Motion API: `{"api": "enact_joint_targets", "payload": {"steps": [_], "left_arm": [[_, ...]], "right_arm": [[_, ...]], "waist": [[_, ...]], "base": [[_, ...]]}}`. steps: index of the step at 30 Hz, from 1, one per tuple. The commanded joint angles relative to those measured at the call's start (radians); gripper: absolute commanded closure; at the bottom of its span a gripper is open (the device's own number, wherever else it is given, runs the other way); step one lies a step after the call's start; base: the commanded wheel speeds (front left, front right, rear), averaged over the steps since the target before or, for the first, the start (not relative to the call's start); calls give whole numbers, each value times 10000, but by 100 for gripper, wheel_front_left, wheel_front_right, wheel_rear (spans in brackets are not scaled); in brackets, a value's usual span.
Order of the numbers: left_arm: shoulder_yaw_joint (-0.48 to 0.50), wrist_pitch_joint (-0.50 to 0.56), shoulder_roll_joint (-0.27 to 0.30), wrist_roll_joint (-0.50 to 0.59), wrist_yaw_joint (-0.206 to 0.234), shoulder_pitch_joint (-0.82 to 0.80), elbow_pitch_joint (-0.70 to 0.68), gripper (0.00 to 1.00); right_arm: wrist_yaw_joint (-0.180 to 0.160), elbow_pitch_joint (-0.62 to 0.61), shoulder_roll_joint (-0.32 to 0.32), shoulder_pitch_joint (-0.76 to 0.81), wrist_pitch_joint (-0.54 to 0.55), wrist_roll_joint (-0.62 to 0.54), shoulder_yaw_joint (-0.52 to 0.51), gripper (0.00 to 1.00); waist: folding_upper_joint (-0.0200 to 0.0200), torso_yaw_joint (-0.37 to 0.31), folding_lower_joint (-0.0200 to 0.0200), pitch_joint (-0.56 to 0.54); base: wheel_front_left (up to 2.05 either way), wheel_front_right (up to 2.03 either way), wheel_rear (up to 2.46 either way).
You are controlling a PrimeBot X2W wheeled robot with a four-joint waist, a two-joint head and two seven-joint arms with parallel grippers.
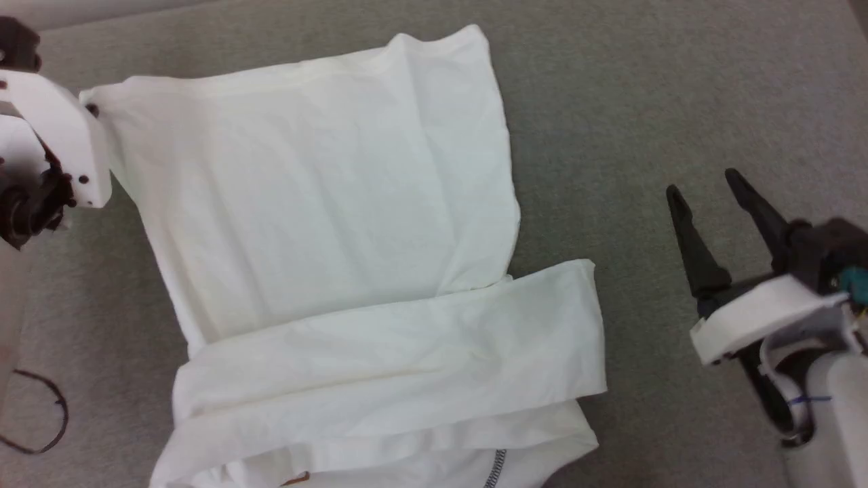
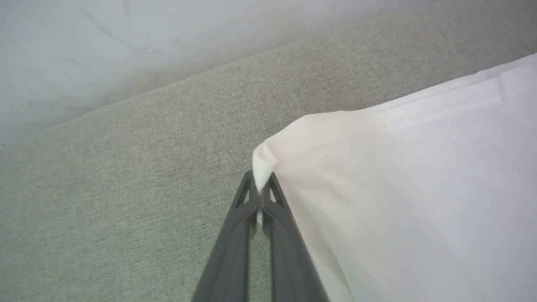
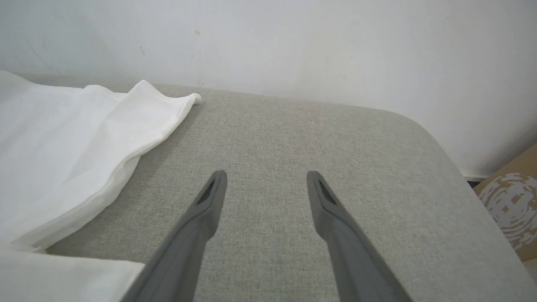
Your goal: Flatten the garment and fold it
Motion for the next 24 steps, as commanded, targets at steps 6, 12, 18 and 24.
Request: {"api": "enact_joint_targets", "payload": {"steps": [6, 12, 18, 24], "left_arm": [[-292, -1459, -386, 409, 16, 57, -871, 100], [-675, -2044, -777, 489, -99, 35, -2243, 100], [-1033, -2287, -1123, 588, -50, 294, -3677, 100], [-1393, -2524, -1595, 698, 105, 512, -4779, 100]], "right_arm": [[-11, -156, -1723, -1793, 2526, 1553, 1002, 0], [-11, 935, -2908, -4096, 5134, 2987, 2224, 0], [-11, 2995, -3512, -6254, 6651, 3588, 3364, 0], [-11, 4997, -3703, -7669, 7206, 3452, 4107, 0]], "waist": [[0, 1633, -1, -578], [0, 2712, -1, -55], [0, 3715, -1, 472], [0, 4536, -1, 983]], "base": [[0, 0, 0], [0, 0, 0], [0, 0, 0], [0, 0, 0]]}}
